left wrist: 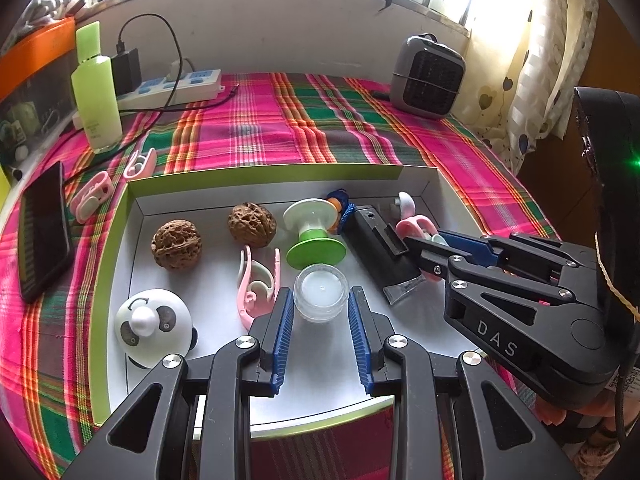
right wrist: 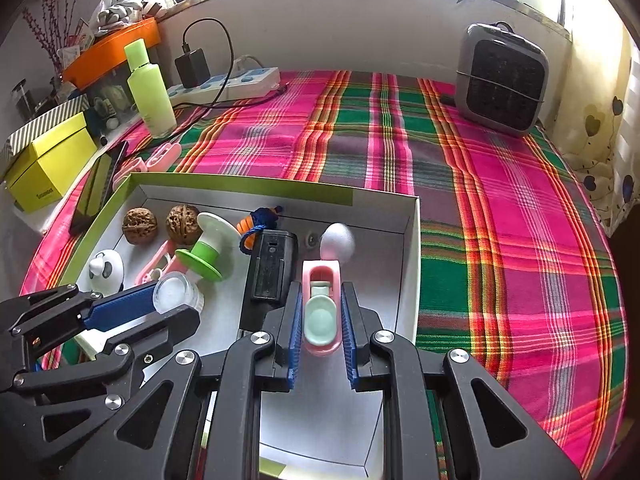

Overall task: Organize objects
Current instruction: 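Lower and release the cup from the left tool while the right tool releases the holder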

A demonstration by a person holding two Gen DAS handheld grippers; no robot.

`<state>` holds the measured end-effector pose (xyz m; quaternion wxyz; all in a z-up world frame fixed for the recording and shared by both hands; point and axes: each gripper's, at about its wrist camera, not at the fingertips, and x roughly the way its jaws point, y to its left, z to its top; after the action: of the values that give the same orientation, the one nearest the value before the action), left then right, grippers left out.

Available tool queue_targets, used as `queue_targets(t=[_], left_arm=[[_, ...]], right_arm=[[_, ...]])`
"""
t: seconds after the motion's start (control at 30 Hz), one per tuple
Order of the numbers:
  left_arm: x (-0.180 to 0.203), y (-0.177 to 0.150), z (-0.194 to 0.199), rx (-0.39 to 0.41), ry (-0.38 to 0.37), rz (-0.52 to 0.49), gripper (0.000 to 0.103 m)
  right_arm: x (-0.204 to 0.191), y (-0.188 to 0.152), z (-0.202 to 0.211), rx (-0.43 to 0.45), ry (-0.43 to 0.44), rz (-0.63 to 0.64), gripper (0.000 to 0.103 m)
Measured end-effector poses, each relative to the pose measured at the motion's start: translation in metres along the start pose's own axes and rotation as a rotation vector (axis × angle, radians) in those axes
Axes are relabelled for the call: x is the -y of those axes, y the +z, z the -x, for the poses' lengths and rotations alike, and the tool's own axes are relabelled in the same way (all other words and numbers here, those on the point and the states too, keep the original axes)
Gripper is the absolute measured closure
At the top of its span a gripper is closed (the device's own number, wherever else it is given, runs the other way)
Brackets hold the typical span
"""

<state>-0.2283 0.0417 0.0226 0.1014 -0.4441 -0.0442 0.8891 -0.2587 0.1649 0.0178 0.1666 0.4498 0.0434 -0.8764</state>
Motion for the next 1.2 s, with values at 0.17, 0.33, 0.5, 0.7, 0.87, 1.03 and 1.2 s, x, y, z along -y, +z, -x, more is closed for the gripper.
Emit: queue_targets(t=[0.17, 0.33, 0.5, 0.7, 0.87, 1.03, 1.2], left_arm=[[-0.0008, -0.0001, -0.0017, -0.009, 0.000, 0.001, 0.077], [-0.0013, -0.0008, -0.0027, -0.014, 0.004, 0.002, 0.077], [-0.0018, -0.0013, -0.0034, -0.018, 0.004, 0.006, 0.077], [-0.0026, -0.0013, -0.0035, -0.020, 0.003, 0.009, 0.077], [-0.0027, -0.0012, -0.0034, -0.020, 0.004, 0.009, 0.077], [-0.0030, -0.0009, -0.0041, -0.023, 0.010, 0.008, 0.076], [-0.0024, -0.0017, -0.0031, -0.026, 0.021, 0.006, 0.065]], right_arm=[[0.0006, -0.0001, -0.0001, 0.001, 0.001, -0.002, 0.084], [0.0003, -0.0006, 0.0001, 0.003, -0.001, -0.002, 0.084], [0.0003, -0.0009, 0.0005, 0.004, 0.000, -0.003, 0.084], [0.0005, -0.0005, 0.0007, 0.004, 0.001, -0.005, 0.084], [0.0017, 0.0006, 0.0009, 0.006, 0.006, -0.016, 0.084], [0.0021, 0.0004, 0.0010, 0.006, 0.007, -0.017, 0.084], [0.0026, -0.0002, 0.0028, 0.012, 0.006, -0.021, 0.084]])
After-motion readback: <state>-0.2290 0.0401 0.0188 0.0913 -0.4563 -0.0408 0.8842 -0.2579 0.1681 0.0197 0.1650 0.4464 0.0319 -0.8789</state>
